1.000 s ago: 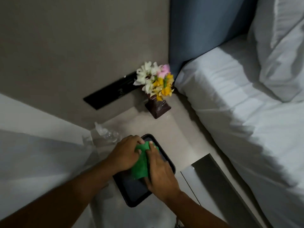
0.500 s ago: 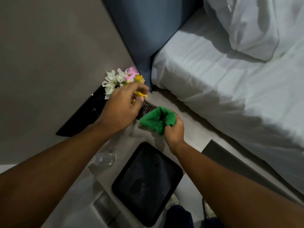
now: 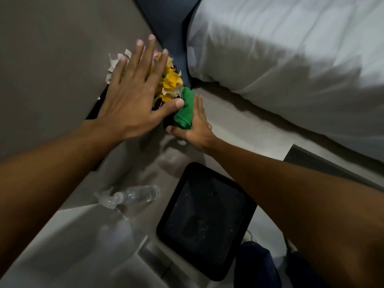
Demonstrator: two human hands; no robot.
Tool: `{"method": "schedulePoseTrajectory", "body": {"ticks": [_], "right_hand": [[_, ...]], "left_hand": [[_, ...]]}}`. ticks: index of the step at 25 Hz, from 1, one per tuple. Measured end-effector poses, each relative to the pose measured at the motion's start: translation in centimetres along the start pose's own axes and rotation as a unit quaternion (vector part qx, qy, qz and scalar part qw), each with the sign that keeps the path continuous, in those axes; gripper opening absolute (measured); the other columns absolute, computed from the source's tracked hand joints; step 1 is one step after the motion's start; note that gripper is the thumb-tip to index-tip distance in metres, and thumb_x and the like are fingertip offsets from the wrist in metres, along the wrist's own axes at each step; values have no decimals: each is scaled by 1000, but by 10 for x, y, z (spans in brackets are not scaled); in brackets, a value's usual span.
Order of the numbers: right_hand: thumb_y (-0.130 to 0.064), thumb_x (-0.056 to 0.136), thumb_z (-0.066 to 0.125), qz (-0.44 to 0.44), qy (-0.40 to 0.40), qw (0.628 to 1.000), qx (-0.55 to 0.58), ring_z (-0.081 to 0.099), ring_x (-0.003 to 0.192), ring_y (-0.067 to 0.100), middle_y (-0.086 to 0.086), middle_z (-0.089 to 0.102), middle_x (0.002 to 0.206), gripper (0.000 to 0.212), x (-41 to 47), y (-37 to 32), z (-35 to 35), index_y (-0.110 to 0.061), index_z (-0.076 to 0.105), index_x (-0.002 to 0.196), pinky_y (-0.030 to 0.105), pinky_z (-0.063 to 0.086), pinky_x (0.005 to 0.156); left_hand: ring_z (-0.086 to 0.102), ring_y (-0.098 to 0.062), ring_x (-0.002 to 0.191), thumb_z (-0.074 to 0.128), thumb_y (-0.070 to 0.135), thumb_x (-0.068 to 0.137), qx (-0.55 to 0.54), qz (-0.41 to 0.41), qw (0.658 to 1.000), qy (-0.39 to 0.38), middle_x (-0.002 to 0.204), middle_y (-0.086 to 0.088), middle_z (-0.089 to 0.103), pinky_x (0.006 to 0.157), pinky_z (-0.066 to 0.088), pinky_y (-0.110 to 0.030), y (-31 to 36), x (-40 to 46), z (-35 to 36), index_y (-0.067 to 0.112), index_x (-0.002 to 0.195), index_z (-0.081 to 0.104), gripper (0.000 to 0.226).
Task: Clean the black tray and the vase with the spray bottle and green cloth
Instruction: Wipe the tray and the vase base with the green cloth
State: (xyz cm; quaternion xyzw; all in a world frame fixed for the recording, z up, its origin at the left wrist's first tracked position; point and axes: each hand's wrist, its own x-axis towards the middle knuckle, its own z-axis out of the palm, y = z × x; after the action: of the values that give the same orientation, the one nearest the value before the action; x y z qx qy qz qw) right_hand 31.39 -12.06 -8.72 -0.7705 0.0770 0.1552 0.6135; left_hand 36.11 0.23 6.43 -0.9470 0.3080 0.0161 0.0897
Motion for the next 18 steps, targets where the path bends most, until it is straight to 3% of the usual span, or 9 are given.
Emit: {"method": "schedulePoseTrajectory", "body": {"ticks": [3,7,14,18], "right_hand": [[-72,79,54,-22,8,999,-27,-16,152,26,2,-22,165,116,1,1,10,-23,-18,155,56,0,119],[-54,100,29,-44,59,996,-43,-14,153,25,5,-18,166,80,-10,13,29,-17,-15,156,60,3,120],[-40,106,26,-1,153,987,55,-5,154,24,1,-4,168,62,11,-6,34,-19,-1,158,59,4,120],[-35,106,31,-23,156,986,53,-3,154,23,4,-2,168,64,-12,1,49,-15,-1,158,57,9,120]], "left_hand": [[-13,-30,150,15,80,85,28,-1,999,-19,163,-15,-14,120,-4,-54,-10,3,16,18,152,-12,95],[-11,-32,150,14,78,87,31,5,999,-15,163,-17,-12,118,-7,-56,-15,5,32,16,152,-13,94],[-10,-34,150,18,65,94,15,8,1000,0,163,-17,-10,117,-6,-60,-13,6,35,21,153,-9,78],[-15,-35,149,36,45,91,-50,9,999,-8,163,-14,-13,114,-9,-66,-12,5,33,23,154,-8,80]]}}
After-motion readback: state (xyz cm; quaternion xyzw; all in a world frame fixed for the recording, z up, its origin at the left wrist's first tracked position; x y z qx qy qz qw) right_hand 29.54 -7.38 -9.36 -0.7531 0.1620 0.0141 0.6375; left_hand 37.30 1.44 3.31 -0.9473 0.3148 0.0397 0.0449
